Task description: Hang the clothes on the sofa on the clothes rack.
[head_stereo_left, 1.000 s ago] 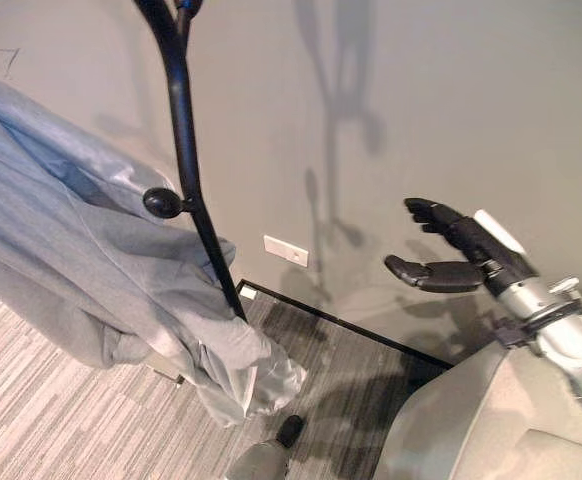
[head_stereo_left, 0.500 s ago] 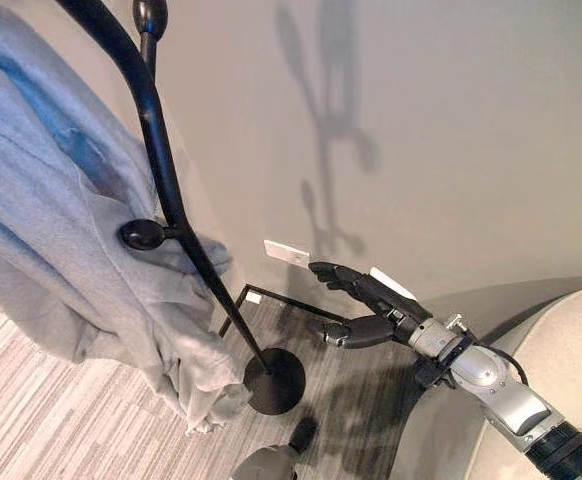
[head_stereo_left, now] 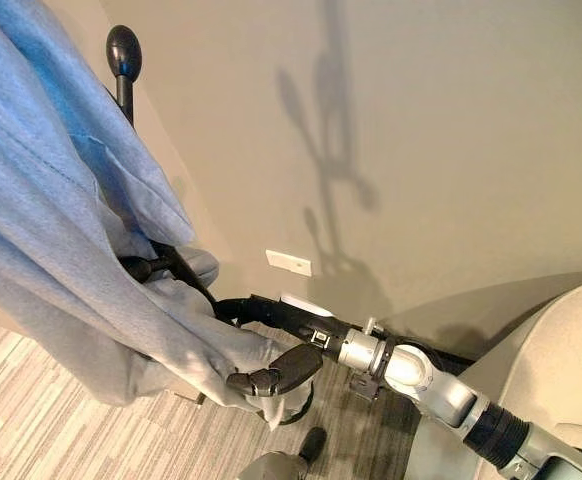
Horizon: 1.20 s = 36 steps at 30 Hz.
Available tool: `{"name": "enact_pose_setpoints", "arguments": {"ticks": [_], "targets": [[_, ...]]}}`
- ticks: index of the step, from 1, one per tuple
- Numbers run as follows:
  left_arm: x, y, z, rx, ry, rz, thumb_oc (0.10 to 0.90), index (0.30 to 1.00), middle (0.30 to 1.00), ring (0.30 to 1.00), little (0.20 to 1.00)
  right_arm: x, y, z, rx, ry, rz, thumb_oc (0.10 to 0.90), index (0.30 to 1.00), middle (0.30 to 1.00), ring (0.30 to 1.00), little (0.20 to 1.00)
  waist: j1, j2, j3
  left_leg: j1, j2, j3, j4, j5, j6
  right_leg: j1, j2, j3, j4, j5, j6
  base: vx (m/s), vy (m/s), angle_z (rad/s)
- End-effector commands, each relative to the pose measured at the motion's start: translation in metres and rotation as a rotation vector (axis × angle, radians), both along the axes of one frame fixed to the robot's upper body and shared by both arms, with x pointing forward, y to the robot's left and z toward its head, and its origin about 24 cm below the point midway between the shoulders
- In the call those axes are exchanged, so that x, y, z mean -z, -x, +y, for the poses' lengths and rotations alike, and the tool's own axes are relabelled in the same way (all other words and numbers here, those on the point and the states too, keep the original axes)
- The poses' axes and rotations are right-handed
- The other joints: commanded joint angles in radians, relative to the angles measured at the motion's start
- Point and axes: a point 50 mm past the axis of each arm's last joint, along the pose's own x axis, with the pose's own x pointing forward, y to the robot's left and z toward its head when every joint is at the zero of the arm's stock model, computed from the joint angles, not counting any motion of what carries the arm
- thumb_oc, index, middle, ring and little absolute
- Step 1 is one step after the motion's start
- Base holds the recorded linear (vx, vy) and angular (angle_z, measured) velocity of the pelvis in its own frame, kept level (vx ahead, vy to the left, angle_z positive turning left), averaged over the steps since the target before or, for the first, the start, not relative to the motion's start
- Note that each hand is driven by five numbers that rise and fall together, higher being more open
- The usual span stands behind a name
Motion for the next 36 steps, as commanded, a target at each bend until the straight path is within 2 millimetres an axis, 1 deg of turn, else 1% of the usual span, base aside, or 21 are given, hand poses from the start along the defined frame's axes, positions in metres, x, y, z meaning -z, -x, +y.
{"name": "enact_pose_setpoints", "arguments": {"ticks": [1, 7, 9, 10, 11, 12, 14, 15, 16, 18, 20, 23, 24, 25, 26, 27, 28, 29, 32, 35, 36], "targets": [[0.004, -0.005, 0.029, -0.001, 0.195, 0.046, 0.400, 0.300, 0.300, 0.300, 0.300, -0.045, 0.010, 0.022, -0.150, -0.230, -0.061, 0.800, 0.900, 0.900, 0.900, 0.900, -0.030, 0.001, -0.126, 0.000, 0.119, 0.069, 0.001, -0.013, -0.045, -0.087, -0.033, 0.044, -0.009, 0.036, 0.070, 0.00, 0.000, 0.00], [0.003, -0.012, 0.022, 0.068, 0.188, 0.094, 0.400, 0.300, 0.300, 0.300, 0.300, -0.060, 0.007, 0.006, -0.140, -0.225, -0.112, 0.800, 0.900, 0.900, 0.900, 0.900, -0.043, 0.016, -0.138, 0.009, 0.119, 0.078, -0.009, -0.005, -0.048, -0.079, -0.034, 0.040, -0.009, 0.033, 0.072, 0.00, 0.000, 0.00], [0.001, -0.015, 0.019, 0.085, 0.177, 0.105, 0.400, 0.300, 0.300, 0.300, 0.300, -0.069, 0.007, 0.000, -0.143, -0.211, -0.154, 0.800, 0.900, 0.900, 0.900, 0.900, -0.059, 0.027, -0.147, 0.013, 0.118, 0.083, -0.013, -0.004, -0.050, -0.079, -0.037, 0.042, -0.009, 0.033, 0.074, 0.00, 0.000, 0.00], [0.001, -0.015, 0.019, 0.088, 0.178, 0.106, 0.400, 0.300, 0.300, 0.300, 0.300, -0.069, 0.007, -0.001, -0.141, -0.209, -0.154, 0.800, 0.900, 0.900, 0.900, 0.900, -0.056, 0.029, -0.147, 0.014, 0.118, 0.083, -0.014, -0.003, -0.050, -0.078, -0.036, 0.041, -0.009, 0.033, 0.074, 0.01, 0.004, -0.03], [0.000, -0.018, 0.017, 0.103, 0.178, 0.122, 0.400, 0.300, 0.300, 0.300, 0.300, -0.074, 0.006, -0.007, -0.142, -0.198, -0.165, 0.800, 0.900, 0.900, 0.900, 0.900, -0.069, 0.039, -0.151, 0.018, 0.119, 0.087, -0.017, -0.003, -0.050, -0.078, -0.039, 0.043, -0.009, 0.033, 0.076, -0.01, 0.004, -0.07], [0.000, -0.020, 0.017, 0.110, 0.177, 0.130, 0.400, 0.300, 0.300, 0.300, 0.300, -0.077, 0.006, -0.010, -0.141, -0.194, -0.165, 0.800, 0.900, 0.900, 0.900, 0.900, -0.074, 0.046, -0.152, 0.021, 0.118, 0.088, -0.020, -0.002, -0.050, -0.077, -0.041, 0.043, -0.009, 0.034, 0.078, -0.02, 0.009, -0.08], [-0.001, -0.024, 0.013, 0.138, 0.170, 0.142, 0.400, 0.300, 0.300, 0.300, 0.300, -0.080, 0.004, -0.016, -0.143, -0.190, -0.142, 0.800, 0.900, 0.900, 0.900, 0.900, -0.086, 0.061, -0.153, 0.022, 0.116, 0.093, -0.021, 0.002, -0.053, -0.078, -0.047, 0.042, -0.009, 0.036, 0.081, -0.03, 0.020, -0.07], [-0.001, -0.028, 0.011, 0.161, 0.169, 0.158, 0.400, 0.300, 0.300, 0.300, 0.300, -0.080, 0.002, -0.022, -0.142, -0.191, -0.097, 0.800, 0.900, 0.900, 0.900, 0.900, -0.094, 0.072, -0.156, 0.024, 0.116, 0.095, -0.026, 0.004, -0.054, -0.078, -0.049, 0.044, -0.009, 0.037, 0.083, -0.03, 0.019, -0.05], [-0.001, -0.028, 0.011, 0.162, 0.170, 0.159, 0.400, 0.300, 0.300, 0.300, 0.300, -0.081, 0.002, -0.022, -0.141, -0.191, -0.096, 0.800, 0.900, 0.900, 0.900, 0.900, -0.093, 0.073, -0.156, 0.025, 0.116, 0.095, -0.026, 0.004, -0.054, -0.078, -0.049, 0.044, -0.009, 0.037, 0.083, -0.02, 0.020, -0.05], [0.000, -0.035, 0.007, 0.195, 0.170, 0.196, 0.400, 0.300, 0.300, 0.300, 0.300, -0.077, -0.003, -0.031, -0.134, -0.176, -0.022, 0.800, 0.900, 0.900, 0.900, 0.900, -0.107, 0.088, -0.161, 0.030, 0.116, 0.100, -0.028, 0.003, -0.056, -0.080, -0.052, 0.047, -0.009, 0.039, 0.086, -0.01, 0.024, -0.08], [0.002, -0.042, 0.005, 0.218, 0.178, 0.231, 0.400, 0.300, 0.300, 0.300, 0.300, -0.078, -0.003, -0.033, -0.158, -0.142, 0.003, 0.800, 0.900, 0.900, 0.900, 0.900, -0.113, 0.099, -0.164, 0.034, 0.120, 0.107, -0.030, 0.001, -0.057, -0.081, -0.055, 0.056, -0.009, 0.039, 0.088, -0.02, 0.006, -0.18], [0.002, -0.047, 0.005, 0.227, 0.191, 0.243, 0.400, 0.300, 0.300, 0.300, 0.300, -0.075, -0.003, -0.029, -0.181, -0.141, 0.036, 0.800, 0.900, 0.900, 0.900, 0.900, -0.116, 0.104, -0.164, 0.037, 0.124, 0.110, -0.030, -0.001, -0.057, -0.082, -0.056, 0.062, -0.009, 0.041, 0.088, -0.01, -0.009, -0.09], [0.002, -0.050, 0.005, 0.234, 0.199, 0.253, 0.400, 0.300, 0.300, 0.300, 0.300, -0.071, -0.002, -0.023, -0.199, -0.138, 0.051, 0.800, 0.900, 0.900, 0.900, 0.900, -0.119, 0.110, -0.166, 0.036, 0.126, 0.111, -0.029, -0.001, -0.057, -0.083, -0.057, 0.067, -0.009, 0.040, 0.088, -0.01, -0.006, -0.14], [0.002, -0.051, 0.005, 0.234, 0.198, 0.252, 0.400, 0.300, 0.300, 0.300, 0.300, -0.071, -0.003, -0.023, -0.199, -0.138, 0.050, 0.800, 0.900, 0.900, 0.900, 0.900, -0.118, 0.110, -0.165, 0.036, 0.126, 0.112, -0.029, -0.001, -0.057, -0.083, -0.057, 0.068, -0.009, 0.041, 0.088, -0.02, -0.008, -0.20], [0.000, -0.053, 0.004, 0.240, 0.202, 0.248, 0.400, 0.300, 0.300, 0.300, 0.300, -0.068, -0.003, -0.018, -0.211, -0.142, 0.062, 0.800, 0.900, 0.900, 0.900, 0.900, -0.120, 0.115, -0.165, 0.036, 0.127, 0.115, -0.028, -0.001, -0.057, -0.085, -0.059, 0.072, -0.009, 0.043, 0.089, -0.01, -0.006, -0.17], [-0.003, -0.055, 0.003, 0.240, 0.195, 0.238, 0.400, 0.300, 0.300, 0.300, 0.300, -0.062, -0.002, -0.008, -0.245, -0.142, 0.102, 0.800, 0.900, 0.900, 0.900, 0.900, -0.119, 0.122, -0.166, 0.036, 0.128, 0.120, -0.027, 0.000, -0.057, -0.086, -0.059, 0.075, -0.009, 0.042, 0.088, -0.01, -0.004, -0.13], [-0.005, -0.057, 0.002, 0.236, 0.188, 0.233, 0.400, 0.300, 0.300, 0.300, 0.300, -0.059, -0.002, -0.004, -0.268, -0.142, 0.124, 0.800, 0.900, 0.900, 0.900, 0.900, -0.119, 0.123, -0.166, 0.035, 0.128, 0.124, -0.026, 0.000, -0.057, -0.085, -0.059, 0.077, -0.009, 0.042, 0.088, -0.01, 0.006, -0.06], [-0.009, -0.061, -0.001, 0.229, 0.171, 0.225, 0.400, 0.300, 0.300, 0.300, 0.300, -0.052, 0.000, 0.006, -0.326, -0.133, 0.212, 0.800, 0.900, 0.900, 0.900, 0.900, -0.120, 0.131, -0.167, 0.038, 0.128, 0.128, -0.027, 0.001, -0.057, -0.084, -0.060, 0.076, -0.009, 0.042, 0.088, 0.00, 0.000, 0.00], [-0.008, -0.068, -0.001, 0.218, 0.174, 0.249, 0.400, 0.300, 0.300, 0.300, 0.300, -0.049, 0.000, 0.014, -0.383, -0.112, 0.263, 0.800, 0.900, 0.900, 0.900, 0.900, -0.115, 0.135, -0.165, 0.041, 0.126, 0.132, -0.029, 0.001, -0.057, -0.086, -0.062, 0.078, -0.009, 0.045, 0.089, 0.00, 0.000, 0.00], [-0.005, -0.074, 0.002, 0.186, 0.181, 0.272, 0.400, 0.300, 0.300, 0.300, 0.300, -0.051, -0.002, 0.019, -0.420, -0.079, 0.265, 0.800, 0.900, 0.900, 0.900, 0.900, -0.111, 0.132, -0.167, 0.042, 0.126, 0.135, -0.035, 0.002, -0.057, -0.090, -0.063, 0.080, -0.009, 0.049, 0.091, 0.00, 0.000, 0.00], [-0.004, -0.079, 0.006, 0.158, 0.194, 0.290, 0.400, 0.300, 0.300, 0.300, 0.300, -0.054, -0.002, 0.021, -0.443, -0.056, 0.252, 0.800, 0.900, 0.900, 0.900, 0.900, -0.112, 0.128, -0.170, 0.041, 0.128, 0.138, -0.037, 0.002, -0.056, -0.092, -0.060, 0.084, -0.009, 0.050, 0.092, 0.00, 0.000, 0.00]]}}
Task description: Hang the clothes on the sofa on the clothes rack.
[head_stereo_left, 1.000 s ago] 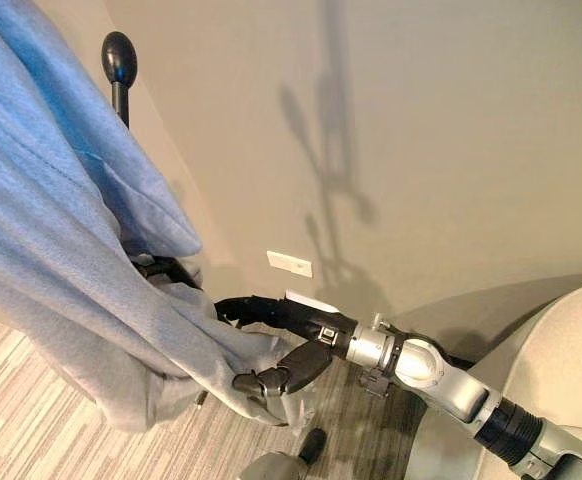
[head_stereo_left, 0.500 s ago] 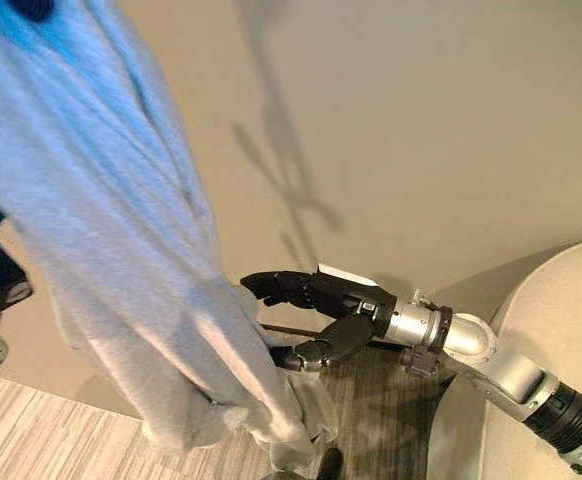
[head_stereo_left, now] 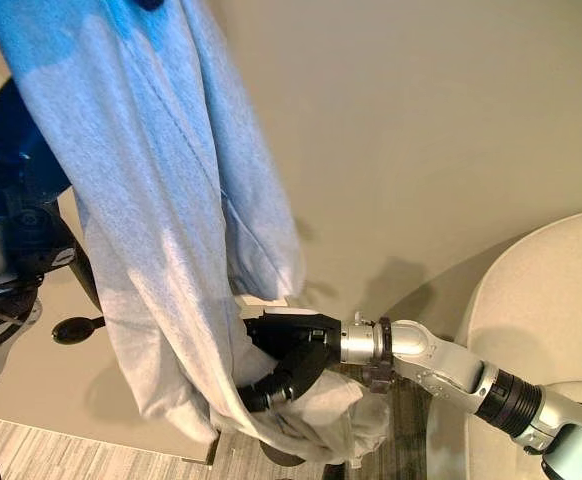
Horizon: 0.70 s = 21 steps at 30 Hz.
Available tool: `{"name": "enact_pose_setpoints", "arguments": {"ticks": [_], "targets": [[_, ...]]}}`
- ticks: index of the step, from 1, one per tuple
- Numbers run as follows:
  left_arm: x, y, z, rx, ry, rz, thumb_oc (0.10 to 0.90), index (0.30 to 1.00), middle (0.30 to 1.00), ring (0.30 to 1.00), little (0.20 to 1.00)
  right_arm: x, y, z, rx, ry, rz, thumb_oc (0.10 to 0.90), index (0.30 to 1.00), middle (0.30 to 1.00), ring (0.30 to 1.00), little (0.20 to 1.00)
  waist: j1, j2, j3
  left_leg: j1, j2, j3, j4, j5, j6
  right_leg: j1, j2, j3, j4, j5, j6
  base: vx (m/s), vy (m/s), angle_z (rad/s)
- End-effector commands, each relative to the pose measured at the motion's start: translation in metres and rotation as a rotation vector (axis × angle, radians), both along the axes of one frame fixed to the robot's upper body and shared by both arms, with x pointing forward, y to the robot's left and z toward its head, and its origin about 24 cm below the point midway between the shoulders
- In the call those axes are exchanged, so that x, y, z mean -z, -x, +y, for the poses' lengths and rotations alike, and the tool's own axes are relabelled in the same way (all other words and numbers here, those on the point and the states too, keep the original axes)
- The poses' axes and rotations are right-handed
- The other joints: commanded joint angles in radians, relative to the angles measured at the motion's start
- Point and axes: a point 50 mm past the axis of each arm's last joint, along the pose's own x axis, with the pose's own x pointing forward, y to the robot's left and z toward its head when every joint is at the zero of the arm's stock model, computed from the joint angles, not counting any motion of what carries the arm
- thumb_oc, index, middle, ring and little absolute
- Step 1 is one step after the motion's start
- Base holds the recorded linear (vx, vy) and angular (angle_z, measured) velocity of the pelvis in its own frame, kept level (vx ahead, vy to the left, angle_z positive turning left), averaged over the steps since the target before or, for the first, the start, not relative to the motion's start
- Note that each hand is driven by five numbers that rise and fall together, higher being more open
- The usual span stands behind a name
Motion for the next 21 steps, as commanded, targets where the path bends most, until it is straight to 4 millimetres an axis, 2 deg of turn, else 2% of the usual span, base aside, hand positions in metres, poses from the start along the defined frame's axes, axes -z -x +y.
{"name": "enact_pose_setpoints", "arguments": {"ticks": [1, 6, 9, 14, 17, 19, 21], "targets": [[0.003, -0.027, 0.041, -0.160, 0.210, 0.094, 0.400, 0.300, 0.300, 0.300, 0.300, -0.032, 0.001, 0.015, -0.121, -0.118, -0.064, 0.800, 0.900, 0.900, 0.900, 0.900, 0.024, 0.000, -0.083, -0.011, 0.117, 0.065, -0.017, -0.009, -0.069, -0.121, -0.047, 0.027, -0.001, 0.046, 0.086, 0.00, 0.000, 0.00], [-0.008, -0.041, 0.041, -0.204, 0.209, 0.084, 0.400, 0.300, 0.300, 0.300, 0.300, -0.021, 0.002, 0.025, -0.164, -0.065, -0.058, 0.800, 0.900, 0.900, 0.900, 0.900, 0.016, -0.003, -0.085, -0.010, 0.121, 0.067, -0.022, -0.008, -0.067, -0.119, -0.042, 0.028, -0.001, 0.044, 0.084, 0.01, -0.002, -0.09], [-0.027, -0.047, 0.038, -0.228, 0.209, 0.019, 0.400, 0.300, 0.300, 0.300, 0.300, -0.007, 0.003, 0.037, -0.160, -0.070, -0.018, 0.800, 0.900, 0.900, 0.900, 0.900, 0.008, 0.003, -0.085, -0.006, 0.119, 0.067, -0.024, -0.009, -0.064, -0.115, -0.040, 0.027, -0.001, 0.042, 0.082, 0.02, 0.001, -0.04], [-0.047, -0.051, 0.035, -0.265, 0.191, -0.046, 0.400, 0.300, 0.300, 0.300, 0.300, 0.002, 0.008, 0.052, -0.184, -0.084, 0.028, 0.800, 0.900, 0.900, 0.900, 0.900, 0.009, 0.004, -0.085, -0.003, 0.115, 0.064, -0.028, -0.006, -0.063, -0.112, -0.039, 0.020, -0.001, 0.041, 0.082, 0.01, 0.006, 0.00], [-0.066, -0.054, 0.043, -0.311, 0.215, -0.084, 0.400, 0.300, 0.300, 0.300, 0.300, 0.012, 0.010, 0.058, -0.168, -0.108, 0.085, 0.800, 0.900, 0.900, 0.900, 0.900, 0.008, 0.012, -0.087, -0.002, 0.113, 0.064, -0.028, -0.006, -0.062, -0.112, -0.039, 0.017, -0.001, 0.043, 0.082, 0.04, 0.021, 0.02], [-0.085, -0.057, 0.053, -0.357, 0.252, -0.119, 0.400, 0.300, 0.300, 0.300, 0.300, 0.025, 0.014, 0.062, -0.134, -0.120, 0.160, 0.800, 0.900, 0.900, 0.900, 0.900, 0.003, 0.020, -0.090, -0.002, 0.111, 0.059, -0.027, -0.007, -0.060, -0.112, -0.038, 0.017, -0.001, 0.043, 0.083, 0.05, 0.019, 0.03], [-0.089, -0.059, 0.055, -0.374, 0.257, -0.121, 0.400, 0.300, 0.300, 0.300, 0.300, 0.030, 0.016, 0.064, -0.123, -0.126, 0.192, 0.800, 0.900, 0.900, 0.900, 0.900, 0.003, 0.020, -0.090, -0.001, 0.111, 0.057, -0.026, -0.008, -0.060, -0.112, -0.038, 0.017, -0.001, 0.042, 0.083, 0.02, 0.005, 0.02]]}}
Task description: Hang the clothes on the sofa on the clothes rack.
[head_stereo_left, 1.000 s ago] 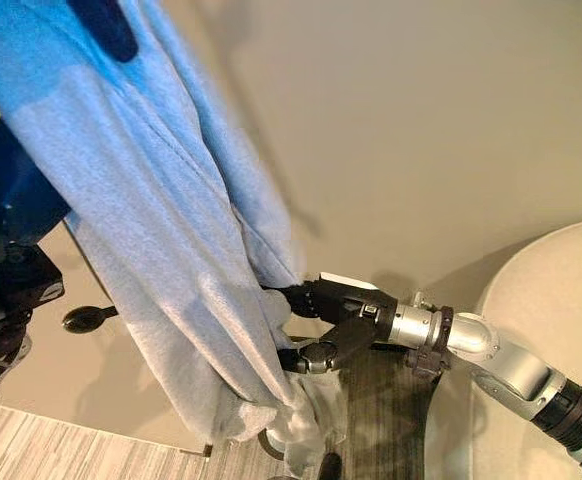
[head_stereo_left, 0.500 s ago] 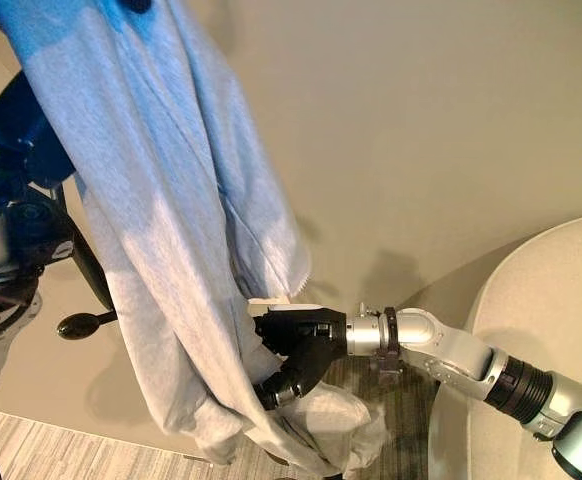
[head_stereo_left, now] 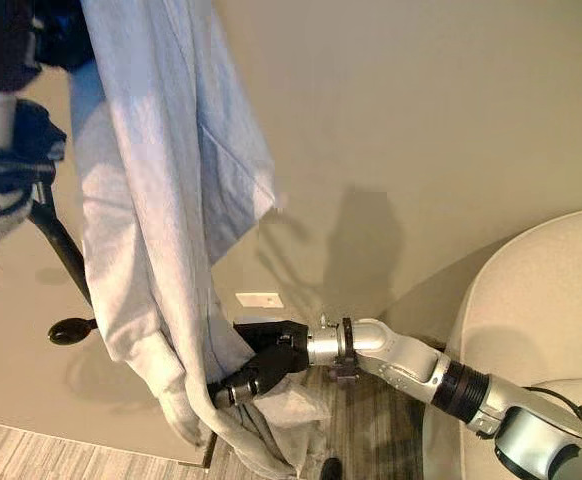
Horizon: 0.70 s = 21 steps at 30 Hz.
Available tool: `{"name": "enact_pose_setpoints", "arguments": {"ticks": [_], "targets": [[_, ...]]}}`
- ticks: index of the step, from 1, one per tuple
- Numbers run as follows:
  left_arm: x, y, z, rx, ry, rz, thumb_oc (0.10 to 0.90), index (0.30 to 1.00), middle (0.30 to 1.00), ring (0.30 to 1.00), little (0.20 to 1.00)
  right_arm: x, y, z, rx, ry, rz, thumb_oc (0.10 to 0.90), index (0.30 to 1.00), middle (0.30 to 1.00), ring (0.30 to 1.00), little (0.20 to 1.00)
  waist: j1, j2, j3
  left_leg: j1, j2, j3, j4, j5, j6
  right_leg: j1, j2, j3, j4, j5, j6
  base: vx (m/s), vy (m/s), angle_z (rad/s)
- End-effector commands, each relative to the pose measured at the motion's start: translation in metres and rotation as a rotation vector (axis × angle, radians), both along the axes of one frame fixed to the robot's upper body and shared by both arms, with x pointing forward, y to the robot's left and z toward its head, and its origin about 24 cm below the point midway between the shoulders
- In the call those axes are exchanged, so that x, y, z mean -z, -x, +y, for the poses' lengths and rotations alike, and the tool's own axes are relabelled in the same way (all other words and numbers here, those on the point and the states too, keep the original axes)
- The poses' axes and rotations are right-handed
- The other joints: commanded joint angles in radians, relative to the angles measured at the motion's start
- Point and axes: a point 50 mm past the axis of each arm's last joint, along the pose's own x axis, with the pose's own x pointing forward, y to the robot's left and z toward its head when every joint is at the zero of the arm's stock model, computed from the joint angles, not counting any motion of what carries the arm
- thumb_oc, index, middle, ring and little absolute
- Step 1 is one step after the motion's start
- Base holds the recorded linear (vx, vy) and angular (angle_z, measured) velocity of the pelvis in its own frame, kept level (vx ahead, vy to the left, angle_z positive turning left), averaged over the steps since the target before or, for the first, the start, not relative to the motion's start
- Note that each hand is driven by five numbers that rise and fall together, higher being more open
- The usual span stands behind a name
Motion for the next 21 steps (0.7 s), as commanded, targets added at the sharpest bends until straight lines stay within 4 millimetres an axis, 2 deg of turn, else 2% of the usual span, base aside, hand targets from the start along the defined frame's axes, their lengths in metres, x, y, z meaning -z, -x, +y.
{"name": "enact_pose_setpoints", "arguments": {"ticks": [1, 9, 10, 11, 12, 15, 21], "targets": [[-0.038, 0.005, 0.042, -0.079, 0.340, -0.186, 0.400, 0.300, 0.300, 0.300, 0.300, 0.004, 0.015, 0.019, -0.046, -0.095, 0.075, 0.800, 0.900, 0.900, 0.900, 0.900, 0.023, 0.022, -0.090, -0.014, 0.100, 0.039, -0.013, -0.012, -0.066, -0.115, -0.046, 0.000, 0.003, 0.036, 0.082, 0.03, 0.001, -0.04], [-0.048, -0.001, 0.043, -0.140, 0.329, -0.196, 0.400, 0.300, 0.300, 0.300, 0.300, 0.021, 0.020, 0.021, 0.003, -0.103, 0.203, 0.800, 0.900, 0.900, 0.900, 0.900, 0.021, 0.013, -0.084, -0.017, 0.102, 0.038, -0.008, -0.016, -0.067, -0.117, -0.042, -0.001, 0.003, 0.035, 0.081, 0.01, -0.003, 0.00], [-0.050, -0.001, 0.043, -0.146, 0.329, -0.201, 0.400, 0.300, 0.300, 0.300, 0.300, 0.021, 0.019, 0.021, 0.007, -0.107, 0.209, 0.767, 0.851, 0.851, 0.851, 0.851, 0.021, 0.009, -0.084, -0.019, 0.102, 0.038, -0.007, -0.016, -0.067, -0.117, -0.041, -0.001, 0.003, 0.036, 0.080, 0.00, 0.000, 0.00], [-0.051, -0.001, 0.043, -0.149, 0.326, -0.205, 0.400, 0.300, 0.300, 0.300, 0.300, 0.022, 0.019, 0.020, 0.013, -0.106, 0.210, 0.574, 0.561, 0.561, 0.561, 0.561, 0.021, 0.005, -0.082, -0.020, 0.102, 0.036, -0.007, -0.015, -0.068, -0.119, -0.041, -0.002, 0.003, 0.036, 0.080, 0.00, 0.000, 0.00], [-0.051, -0.001, 0.042, -0.151, 0.322, -0.208, 0.400, 0.300, 0.300, 0.300, 0.300, 0.022, 0.018, 0.020, 0.022, -0.111, 0.212, 0.400, 0.300, 0.300, 0.300, 0.300, 0.022, 0.001, -0.082, -0.020, 0.103, 0.036, -0.007, -0.015, -0.068, -0.119, -0.041, -0.002, 0.003, 0.036, 0.080, 0.00, 0.000, 0.00], [-0.049, -0.001, 0.042, -0.168, 0.311, -0.213, 0.400, 0.300, 0.300, 0.300, 0.300, 0.024, 0.016, 0.018, 0.052, -0.128, 0.239, 0.400, 0.300, 0.300, 0.300, 0.300, 0.019, -0.010, -0.080, -0.024, 0.106, 0.035, -0.003, -0.019, -0.068, -0.120, -0.038, 0.002, 0.003, 0.035, 0.079, 0.02, -0.023, 0.04], [-0.051, 0.008, 0.049, -0.214, 0.281, -0.242, 0.400, 0.300, 0.300, 0.300, 0.300, 0.036, 0.014, 0.002, 0.165, -0.182, 0.359, 0.400, 0.300, 0.300, 0.300, 0.300, 0.009, -0.025, -0.076, -0.022, 0.115, 0.036, 0.007, -0.028, -0.070, -0.117, -0.031, 0.012, 0.003, 0.032, 0.076, 0.01, -0.005, -0.01]]}}
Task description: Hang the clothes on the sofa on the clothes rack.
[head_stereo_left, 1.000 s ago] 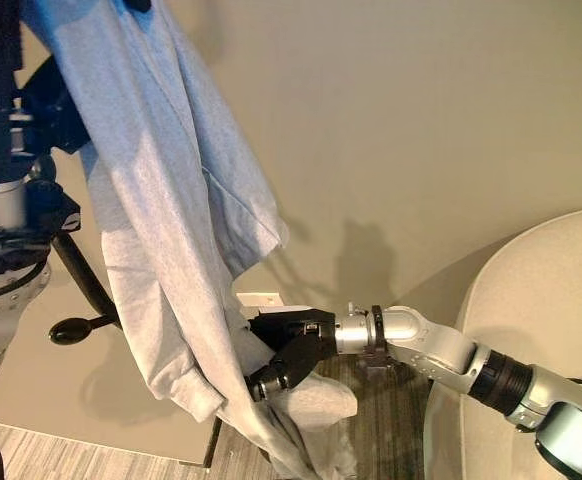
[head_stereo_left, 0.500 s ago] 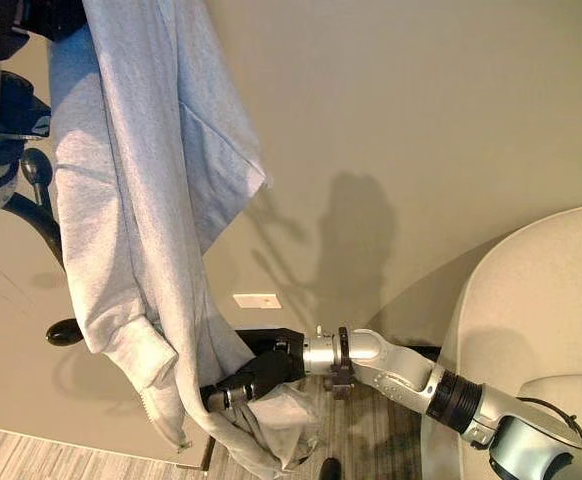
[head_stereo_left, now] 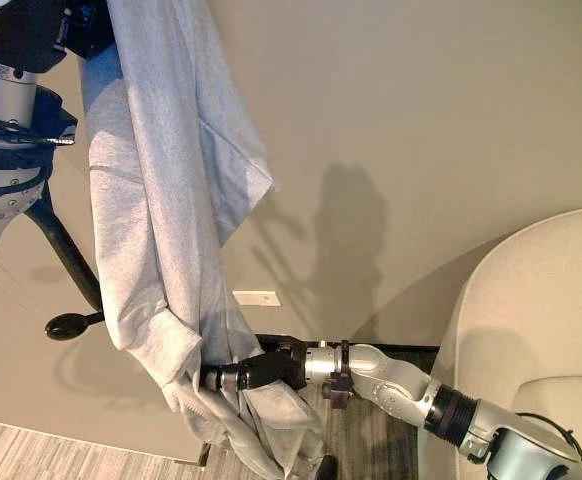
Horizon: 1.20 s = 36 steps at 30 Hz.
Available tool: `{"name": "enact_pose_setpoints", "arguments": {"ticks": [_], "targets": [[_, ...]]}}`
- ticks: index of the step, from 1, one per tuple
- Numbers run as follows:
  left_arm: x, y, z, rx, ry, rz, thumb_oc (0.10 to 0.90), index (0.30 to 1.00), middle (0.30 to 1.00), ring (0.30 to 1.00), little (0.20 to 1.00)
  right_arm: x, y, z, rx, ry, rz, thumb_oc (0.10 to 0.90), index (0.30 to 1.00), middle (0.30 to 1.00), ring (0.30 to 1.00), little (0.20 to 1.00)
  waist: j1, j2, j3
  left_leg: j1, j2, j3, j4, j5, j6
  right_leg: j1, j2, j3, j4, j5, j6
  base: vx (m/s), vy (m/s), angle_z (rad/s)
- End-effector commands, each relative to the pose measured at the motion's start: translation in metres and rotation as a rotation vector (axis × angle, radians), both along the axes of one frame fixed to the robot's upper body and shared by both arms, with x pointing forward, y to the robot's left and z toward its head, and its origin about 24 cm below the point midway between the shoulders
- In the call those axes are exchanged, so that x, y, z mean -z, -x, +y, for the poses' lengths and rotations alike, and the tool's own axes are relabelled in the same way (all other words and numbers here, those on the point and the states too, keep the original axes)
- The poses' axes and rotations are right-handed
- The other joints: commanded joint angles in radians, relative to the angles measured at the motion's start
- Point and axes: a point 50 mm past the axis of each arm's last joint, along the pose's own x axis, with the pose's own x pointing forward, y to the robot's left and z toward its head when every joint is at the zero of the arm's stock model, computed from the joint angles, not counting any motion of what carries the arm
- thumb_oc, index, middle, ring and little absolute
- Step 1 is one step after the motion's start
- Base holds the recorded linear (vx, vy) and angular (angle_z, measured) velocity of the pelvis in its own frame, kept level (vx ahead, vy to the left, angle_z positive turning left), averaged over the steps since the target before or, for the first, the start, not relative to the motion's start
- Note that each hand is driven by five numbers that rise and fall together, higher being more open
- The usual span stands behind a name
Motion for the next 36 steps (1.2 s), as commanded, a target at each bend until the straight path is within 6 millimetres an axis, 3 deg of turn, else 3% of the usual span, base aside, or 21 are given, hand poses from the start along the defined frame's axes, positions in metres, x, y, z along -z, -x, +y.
{"name": "enact_pose_setpoints", "arguments": {"ticks": [1, 2, 6, 11, 14, 15, 18, 20, 22, 23, 25, 30, 36], "targets": [[-0.058, 0.029, 0.053, -0.179, 0.271, -0.303, 0.400, 0.300, 0.300, 0.300, 0.300, -0.005, 0.007, 0.008, 0.004, -0.111, 0.045, 0.400, 0.300, 0.300, 0.300, 0.300, 0.012, -0.009, -0.077, -0.011, 0.101, 0.043, 0.008, -0.029, -0.070, -0.106, -0.048, 0.016, 0.003, 0.027, 0.082, 0.03, -0.012, -0.05], [-0.060, 0.033, 0.060, -0.212, 0.266, -0.307, 0.400, 0.300, 0.300, 0.300, 0.300, -0.002, 0.003, -0.008, 0.065, -0.104, 0.046, 0.400, 0.300, 0.300, 0.300, 0.300, 0.006, -0.017, -0.077, -0.011, 0.103, 0.044, 0.014, -0.034, -0.071, -0.103, -0.046, 0.019, 0.003, 0.027, 0.081, 0.03, -0.011, -0.06], [-0.060, 0.039, 0.071, -0.256, 0.262, -0.305, 0.400, 0.300, 0.300, 0.300, 0.300, -0.002, -0.006, -0.035, 0.192, -0.096, 0.021, 0.400, 0.300, 0.300, 0.300, 0.300, -0.003, -0.023, -0.079, -0.009, 0.106, 0.047, 0.020, -0.041, -0.071, -0.101, -0.044, 0.021, 0.003, 0.025, 0.080, 0.02, -0.003, -0.04], [-0.057, 0.050, 0.083, -0.312, 0.237, -0.297, 0.400, 0.300, 0.300, 0.300, 0.300, -0.023, -0.031, -0.082, 0.464, -0.107, -0.123, 0.400, 0.300, 0.300, 0.300, 0.300, -0.005, -0.037, -0.085, -0.005, 0.109, 0.050, 0.025, -0.047, -0.071, -0.098, -0.044, 0.023, 0.003, 0.025, 0.082, 0.01, 0.001, -0.02], [-0.053, 0.057, 0.089, -0.350, 0.214, -0.294, 0.400, 0.300, 0.300, 0.300, 0.300, -0.057, -0.043, -0.108, 0.585, -0.088, -0.343, 0.400, 0.300, 0.300, 0.300, 0.300, 0.002, -0.048, -0.092, -0.004, 0.110, 0.050, 0.024, -0.049, -0.070, -0.097, -0.045, 0.023, 0.003, 0.025, 0.084, 0.00, 0.000, 0.00], [-0.052, 0.058, 0.089, -0.351, 0.216, -0.294, 0.400, 0.300, 0.300, 0.300, 0.300, -0.057, -0.042, -0.108, 0.585, -0.085, -0.346, 0.400, 0.300, 0.300, 0.300, 0.300, 0.001, -0.046, -0.091, -0.004, 0.110, 0.050, 0.024, -0.049, -0.070, -0.097, -0.045, 0.024, 0.003, 0.025, 0.084, 0.00, 0.000, 0.00], [-0.042, 0.068, 0.096, -0.393, 0.196, -0.307, 0.400, 0.300, 0.300, 0.300, 0.300, -0.107, -0.047, -0.134, 0.757, -0.132, -0.629, 0.400, 0.300, 0.300, 0.300, 0.300, 0.016, -0.054, -0.099, -0.002, 0.111, 0.051, 0.026, -0.055, -0.065, -0.096, -0.045, 0.025, 0.003, 0.025, 0.084, 0.01, 0.011, 0.00], [-0.030, 0.087, 0.107, -0.456, 0.181, -0.336, 0.400, 0.300, 0.300, 0.300, 0.300, -0.151, -0.040, -0.146, 0.874, -0.076, -0.987, 0.400, 0.300, 0.300, 0.300, 0.300, 0.029, -0.052, -0.105, -0.003, 0.111, 0.049, 0.028, -0.059, -0.061, -0.093, -0.043, 0.027, 0.003, 0.021, 0.083, 0.03, 0.030, -0.04], [-0.019, 0.110, 0.114, -0.505, 0.163, -0.404, 0.400, 0.300, 0.300, 0.300, 0.300, -0.188, -0.033, -0.139, 1.017, -0.123, -1.282, 0.400, 0.300, 0.300, 0.300, 0.300, 0.047, -0.052, -0.108, -0.007, 0.109, 0.040, 0.031, -0.062, -0.056, -0.093, -0.043, 0.024, 0.003, 0.019, 0.080, 0.01, 0.026, -0.02], [-0.017, 0.114, 0.117, -0.521, 0.168, -0.419, 0.400, 0.300, 0.300, 0.300, 0.300, -0.194, -0.032, -0.136, 1.042, -0.143, -1.325, 0.400, 0.300, 0.300, 0.300, 0.300, 0.048, -0.053, -0.108, -0.009, 0.107, 0.036, 0.031, -0.061, -0.054, -0.092, -0.043, 0.023, 0.003, 0.019, 0.080, 0.00, 0.022, 0.21], [-0.008, 0.125, 0.128, -0.577, 0.175, -0.437, 0.400, 0.300, 0.300, 0.300, 0.300, -0.219, -0.023, -0.134, 1.155, -0.136, -1.580, 0.400, 0.300, 0.300, 0.300, 0.300, 0.078, -0.063, -0.113, -0.013, 0.103, 0.023, 0.031, -0.060, -0.051, -0.091, -0.039, 0.016, 0.003, 0.017, 0.078, 0.00, 0.026, 0.21], [0.004, 0.139, 0.137, -0.631, 0.185, -0.458, 0.400, 0.300, 0.300, 0.300, 0.300, -0.241, -0.016, -0.131, 1.276, -0.211, -1.732, 0.400, 0.300, 0.300, 0.300, 0.300, 0.099, -0.078, -0.114, -0.018, 0.100, 0.006, 0.031, -0.057, -0.051, -0.091, -0.035, 0.006, 0.003, 0.016, 0.075, -0.01, 0.006, 0.24], [0.018, 0.148, 0.143, -0.636, 0.237, -0.459, 0.400, 0.300, 0.300, 0.300, 0.300, -0.247, -0.017, -0.129, 1.371, -0.220, -1.794, 0.400, 0.300, 0.300, 0.300, 0.300, 0.110, -0.093, -0.115, -0.022, 0.098, -0.007, 0.026, -0.049, -0.052, -0.093, -0.030, -0.003, 0.003, 0.013, 0.070, 0.00, 0.001, 0.05]]}}
